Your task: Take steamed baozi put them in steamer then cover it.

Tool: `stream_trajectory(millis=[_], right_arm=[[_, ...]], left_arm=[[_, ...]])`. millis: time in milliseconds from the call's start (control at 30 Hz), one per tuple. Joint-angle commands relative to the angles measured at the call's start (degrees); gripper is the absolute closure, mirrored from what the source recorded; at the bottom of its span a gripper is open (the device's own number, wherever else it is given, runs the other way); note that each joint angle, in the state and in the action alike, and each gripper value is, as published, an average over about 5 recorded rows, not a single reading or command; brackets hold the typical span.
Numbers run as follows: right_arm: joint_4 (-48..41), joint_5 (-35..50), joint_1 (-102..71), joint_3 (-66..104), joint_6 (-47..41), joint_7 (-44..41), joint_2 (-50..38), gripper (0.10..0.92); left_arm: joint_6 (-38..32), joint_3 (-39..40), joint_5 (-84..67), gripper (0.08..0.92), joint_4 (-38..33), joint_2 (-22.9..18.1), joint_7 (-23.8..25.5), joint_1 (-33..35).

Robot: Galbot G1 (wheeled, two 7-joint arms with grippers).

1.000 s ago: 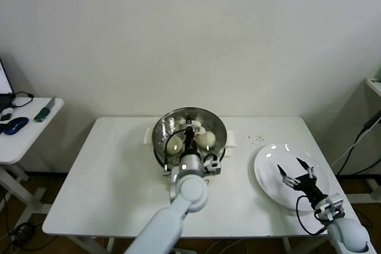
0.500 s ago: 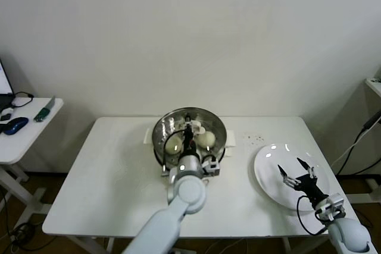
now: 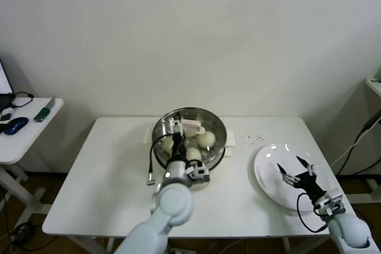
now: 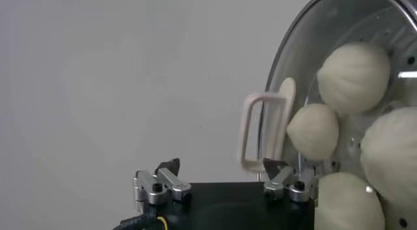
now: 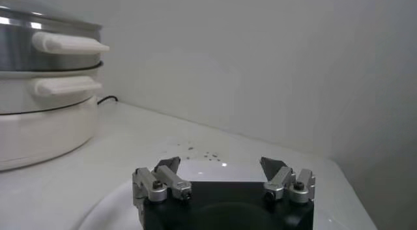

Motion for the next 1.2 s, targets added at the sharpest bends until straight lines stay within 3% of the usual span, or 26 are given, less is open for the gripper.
stream_trajectory(millis=[33, 200, 333, 500, 733, 967, 1200], right_arm=[[2.50, 0.12, 0.38, 0.58, -5.04, 0.66, -0.25, 0.203], [4.68, 1.26, -0.67, 1.39, -4.20, 1.18, 0.39, 0.203], [6.46, 1.70, -1.75, 2.10, -3.67, 1.41, 1.09, 0.203], [8.83, 1.46, -2.52, 2.53, -3.46, 1.58, 1.93, 0.203], [11.64, -2.01, -3.62, 2.59, -4.13, 3.16, 4.16, 0.203], [13.29, -2.34, -5.11, 2.31, -3.51, 3.21, 6.55, 0.203], [13.24, -3.02, -6.49, 2.54, -0.95, 3.21, 8.94, 0.203]], left_arm=[[2.08, -4.51, -10.20, 0.185, -14.78, 6.81, -3.57, 7.84], [-3.87, -12.47, -26.41, 0.177, -19.20, 10.80, -15.00, 13.24], [-15.02, -21.65, -42.19, 0.177, -20.23, 13.22, -24.13, 18.65], [-29.65, -32.66, -59.86, 0.177, -19.20, 11.68, -30.92, 26.63], [-46.37, -42.55, -76.22, 0.177, -12.73, 5.93, -30.59, 33.80], [-51.34, -46.77, -84.36, 0.177, -6.45, 1.93, -27.99, 36.16], [-53.30, -46.01, -85.09, 0.177, -2.90, 0.41, -25.17, 38.02]])
